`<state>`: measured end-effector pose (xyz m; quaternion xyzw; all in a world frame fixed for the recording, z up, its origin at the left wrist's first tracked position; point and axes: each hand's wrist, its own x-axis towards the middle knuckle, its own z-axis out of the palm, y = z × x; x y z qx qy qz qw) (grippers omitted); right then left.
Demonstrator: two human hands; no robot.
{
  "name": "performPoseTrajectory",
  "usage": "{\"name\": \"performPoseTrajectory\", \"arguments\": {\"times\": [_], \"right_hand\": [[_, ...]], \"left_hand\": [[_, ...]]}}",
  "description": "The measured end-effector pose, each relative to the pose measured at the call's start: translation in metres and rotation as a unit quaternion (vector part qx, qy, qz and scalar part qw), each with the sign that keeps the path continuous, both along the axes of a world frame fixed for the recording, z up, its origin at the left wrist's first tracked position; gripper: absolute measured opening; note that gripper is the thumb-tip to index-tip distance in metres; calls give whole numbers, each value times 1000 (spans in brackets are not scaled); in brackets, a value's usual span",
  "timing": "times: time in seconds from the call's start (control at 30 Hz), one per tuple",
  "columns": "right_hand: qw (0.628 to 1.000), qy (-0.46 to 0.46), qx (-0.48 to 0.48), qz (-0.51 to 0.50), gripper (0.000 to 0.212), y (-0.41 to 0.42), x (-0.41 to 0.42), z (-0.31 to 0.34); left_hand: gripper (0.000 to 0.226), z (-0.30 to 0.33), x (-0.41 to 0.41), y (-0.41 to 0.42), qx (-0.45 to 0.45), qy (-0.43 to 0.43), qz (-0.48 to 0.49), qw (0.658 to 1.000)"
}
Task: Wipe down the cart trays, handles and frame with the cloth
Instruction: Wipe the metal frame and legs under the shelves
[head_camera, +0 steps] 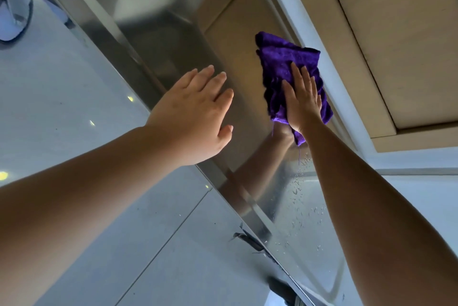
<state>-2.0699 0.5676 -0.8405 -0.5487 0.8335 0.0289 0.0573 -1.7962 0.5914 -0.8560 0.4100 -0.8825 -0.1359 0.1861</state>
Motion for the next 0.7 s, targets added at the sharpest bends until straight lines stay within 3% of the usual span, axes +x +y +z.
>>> {"name": "performPoseTrajectory", "arguments": {"times": [0.33,0.47,0.57,0.7], "right_hand": [[963,23,47,-263,58,-45,9,13],[988,-68,9,-141,57,-37,24,66],[999,-10,2,-33,77,-16,12,49],[994,-24,0,-102,62,-14,-4,21]], "left_hand": [[59,1,0,0,-3,23,2,1000],[60,2,-1,2,7,35,8,999],[60,3,-2,0,5,37,11,999],[61,2,-1,-1,2,36,16,999]]}}
